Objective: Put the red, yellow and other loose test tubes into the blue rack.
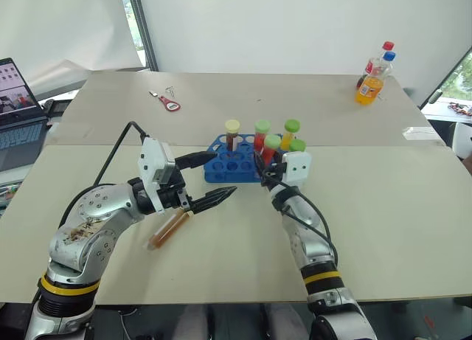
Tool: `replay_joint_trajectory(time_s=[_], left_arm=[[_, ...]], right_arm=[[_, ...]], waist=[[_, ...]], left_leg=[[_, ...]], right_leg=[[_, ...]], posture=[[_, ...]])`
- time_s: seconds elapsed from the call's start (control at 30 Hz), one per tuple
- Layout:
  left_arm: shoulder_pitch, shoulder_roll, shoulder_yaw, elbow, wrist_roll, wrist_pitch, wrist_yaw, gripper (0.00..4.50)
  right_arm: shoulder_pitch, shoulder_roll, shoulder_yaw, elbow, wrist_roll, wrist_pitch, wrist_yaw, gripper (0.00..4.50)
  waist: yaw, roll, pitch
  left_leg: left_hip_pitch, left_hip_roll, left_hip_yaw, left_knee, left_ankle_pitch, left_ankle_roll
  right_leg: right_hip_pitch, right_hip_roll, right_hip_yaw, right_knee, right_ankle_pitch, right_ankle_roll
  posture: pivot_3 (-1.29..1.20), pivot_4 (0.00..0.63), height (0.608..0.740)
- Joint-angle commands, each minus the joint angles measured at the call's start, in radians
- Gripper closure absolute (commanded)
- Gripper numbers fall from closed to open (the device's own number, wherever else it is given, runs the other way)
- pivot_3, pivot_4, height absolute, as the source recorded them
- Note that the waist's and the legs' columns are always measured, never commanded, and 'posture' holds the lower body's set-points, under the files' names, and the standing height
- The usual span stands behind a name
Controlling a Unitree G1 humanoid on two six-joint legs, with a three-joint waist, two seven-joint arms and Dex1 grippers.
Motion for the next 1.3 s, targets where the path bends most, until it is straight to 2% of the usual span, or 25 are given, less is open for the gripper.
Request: replay_joint_trajectory(time_s=[0.03, 0.2, 0.3, 0.43, 0.47, 0.57, 0.73, 0.87, 0.97, 1.03, 1.17, 1.27, 1.3], left_arm=[[-0.019, 0.032, 0.004, -0.043, 0.003, 0.026, 0.009, 0.0], [-0.031, 0.141, 0.028, -0.028, -0.001, 0.079, -0.035, 0.0], [-0.044, 0.248, 0.03, -0.004, 0.026, 0.103, -0.086, 0.0], [-0.067, 0.501, -0.128, 0.012, 0.186, 0.24, -0.138, 0.0], [-0.076, 0.52, -0.144, 0.018, 0.188, 0.284, -0.128, 0.0], [-0.125, 0.517, -0.192, 0.003, 0.165, 0.455, -0.086, 0.0], [-0.135, 0.5, -0.258, -0.004, 0.208, 0.52, -0.056, 0.0], [-0.158, 0.436, -0.331, 0.022, 0.249, 0.569, -0.009, 0.0], [-0.208, 0.366, -0.365, 0.054, 0.269, 0.635, 0.036, 0.0], [-0.25, 0.308, -0.376, 0.066, 0.27, 0.692, 0.069, 0.0], [-0.284, 0.282, -0.405, 0.071, 0.276, 0.734, 0.074, 0.0], [-0.3, 0.292, -0.438, 0.071, 0.279, 0.738, 0.055, 0.84], [-0.301, 0.306, -0.449, 0.064, 0.278, 0.735, 0.04, 1.25]], right_arm=[[0.036, -0.041, 0.026, -0.136, -0.022, 0.042, 0.025, 0.45], [0.137, -0.134, 0.071, -0.331, -0.031, 0.178, 0.09, 0.45], [0.187, -0.208, 0.097, -0.473, -0.012, 0.309, 0.151, 0.45], [0.187, -0.365, 0.043, -0.692, 0.146, 0.57, 0.302, 0.45], [0.174, -0.415, 0.029, -0.739, 0.201, 0.637, 0.35, 0.45], [0.141, -0.615, -0.025, -0.852, 0.384, 0.804, 0.531, 0.45], [0.067, -0.845, -0.068, -0.916, 0.529, 0.934, 0.687, 0.45], [0.026, -0.948, -0.103, -0.931, 0.655, 1.013, 0.767, 0.45], [0.019, -1.0, -0.111, -0.935, 0.692, 1.032, 0.793, 0.45], [0.015, -1.02, -0.121, -0.929, 0.723, 1.045, 0.8, 0.45], [0.016, -1.034, -0.118, -0.938, 0.75, 1.052, 0.79, 0.45], [0.017, -1.03, -0.125, -0.941, 0.781, 1.067, 0.772, 0.41], [0.012, -1.031, -0.135, -0.94, 0.802, 1.079, 0.768, 0.41]], waist=[[-0.001, 0.0, 0.0], [-0.001, 0.0, 0.0], [-0.002, 0.0, 0.0], [-0.002, 0.0, 0.0], [-0.001, 0.0, 0.001], [0.007, -0.001, 0.001], [0.023, -0.004, 0.002], [0.027, -0.004, 0.002], [0.033, -0.005, 0.003], [0.04, -0.007, 0.003], [0.039, -0.008, 0.003], [0.039, -0.008, 0.003], [0.039, -0.008, 0.003]], left_leg=[[0.0, 0.0, 0.0, 0.0, 0.0, 0.0], [0.0, 0.0, 0.0, 0.0, 0.0, 0.0], [0.0, 0.0, 0.0, 0.0, 0.0, 0.0], [0.0, 0.0, 0.0, 0.0, 0.0, 0.0], [0.001, -0.001, 0.001, -0.001, 0.0, 0.0], [0.0, 0.0, 0.002, 0.0, 0.0, 0.001], [0.0, 0.0, 0.006, 0.0, 0.0, 0.001], [0.0, 0.0, 0.006, 0.001, 0.0, 0.001], [-0.001, 0.0, 0.006, 0.002, 0.0, 0.001], [-0.001, -0.001, 0.005, 0.003, 0.0, 0.001], [-0.002, -0.001, 0.005, 0.003, 0.0, 0.001], [-0.002, -0.001, 0.004, 0.003, -0.001, 0.001], [-0.002, -0.001, 0.004, 0.003, -0.001, 0.001]], right_leg=[[0.0, 0.0, 0.0, 0.0, 0.0, 0.0], [0.0, 0.0, 0.0, -0.001, 0.0, 0.0], [0.0, 0.0, 0.0, -0.001, 0.0, 0.0], [-0.001, 0.001, 0.0, -0.002, -0.001, -0.001], [0.0, 0.0, 0.0, -0.002, -0.001, 0.0], [0.0, 0.0, 0.0, -0.002, -0.002, 0.001], [0.0, 0.001, 0.0, -0.002, -0.002, 0.0], [0.0, 0.002, 0.0, -0.003, -0.002, -0.001], [0.001, 0.001, 0.0, -0.003, -0.002, -0.001], [0.001, 0.001, -0.001, -0.002, -0.002, 0.0], [0.001, 0.001, 0.0, -0.002, -0.002, 0.0], [0.001, 0.001, 0.0, -0.002, -0.002, 0.0], [0.001, 0.001, 0.0, -0.002, -0.002, 0.0]], posture=[[0.0, 0.15, 0.733], [0.0, 0.15, 0.733], [0.0, 0.15, 0.733], [0.0, 0.15, 0.733], [0.0, 0.15, 0.733], [0.0, 0.15, 0.733], [0.0, 0.15, 0.733], [0.0, 0.15, 0.733], [0.0, 0.15, 0.733], [0.0, 0.15, 0.733], [0.0, 0.15, 0.733], [0.0, 0.15, 0.733], [0.0, 0.15, 0.733]])
